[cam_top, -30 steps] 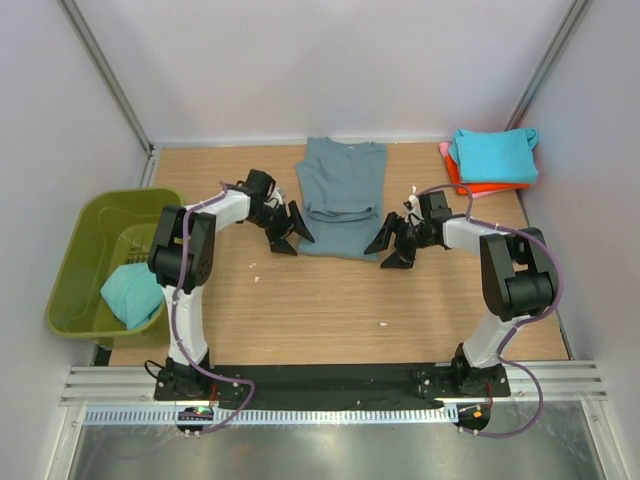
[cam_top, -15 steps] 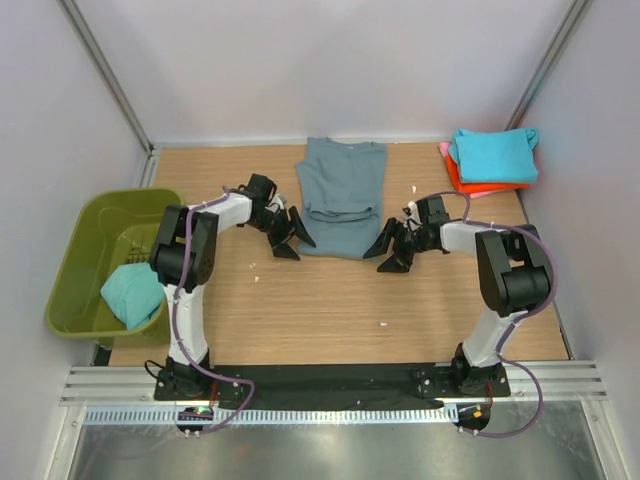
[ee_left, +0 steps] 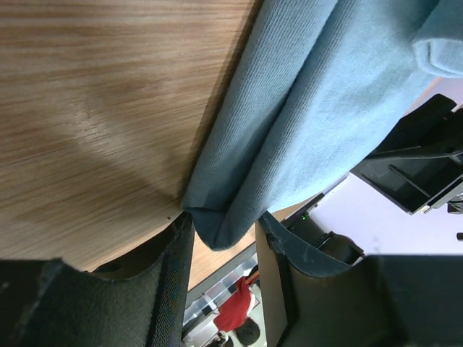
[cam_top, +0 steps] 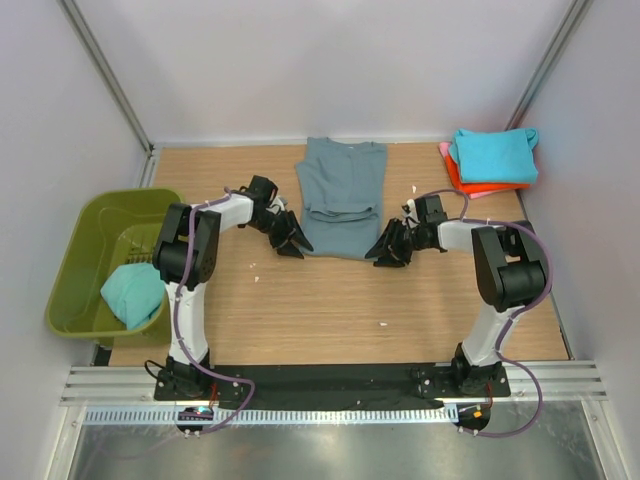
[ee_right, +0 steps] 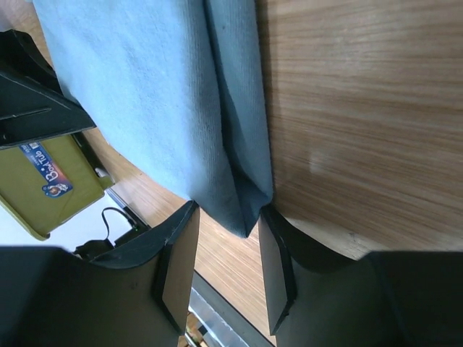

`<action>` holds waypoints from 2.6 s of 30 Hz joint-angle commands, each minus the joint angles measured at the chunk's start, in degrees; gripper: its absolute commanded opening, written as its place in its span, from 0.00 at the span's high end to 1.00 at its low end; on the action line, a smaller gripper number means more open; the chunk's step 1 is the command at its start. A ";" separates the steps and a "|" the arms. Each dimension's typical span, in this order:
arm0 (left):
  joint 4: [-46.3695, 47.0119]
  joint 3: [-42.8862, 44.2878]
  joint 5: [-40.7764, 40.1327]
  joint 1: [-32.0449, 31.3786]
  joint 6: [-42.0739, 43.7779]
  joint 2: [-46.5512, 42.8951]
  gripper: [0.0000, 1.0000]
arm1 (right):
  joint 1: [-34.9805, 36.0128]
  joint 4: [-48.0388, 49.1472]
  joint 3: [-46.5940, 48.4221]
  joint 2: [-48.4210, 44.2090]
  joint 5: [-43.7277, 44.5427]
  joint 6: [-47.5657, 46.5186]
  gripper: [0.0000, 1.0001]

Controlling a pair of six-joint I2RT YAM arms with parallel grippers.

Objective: Fold and stack the t-shirts
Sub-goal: Fold the tshirt

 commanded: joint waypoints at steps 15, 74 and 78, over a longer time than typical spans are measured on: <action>2.91 -0.18 -4.66 -0.39 0.26 0.61 1.00 | -0.40 3.74 2.09 1.14 2.31 -0.07 0.85; 3.07 37.62 -9.02 1.11 18.55 4.57 0.32 | -7.60 0.67 29.95 4.91 3.45 -16.59 0.40; 8.07 37.52 1.54 -0.82 15.47 7.02 0.39 | -8.31 1.37 32.39 8.33 1.70 -15.63 0.41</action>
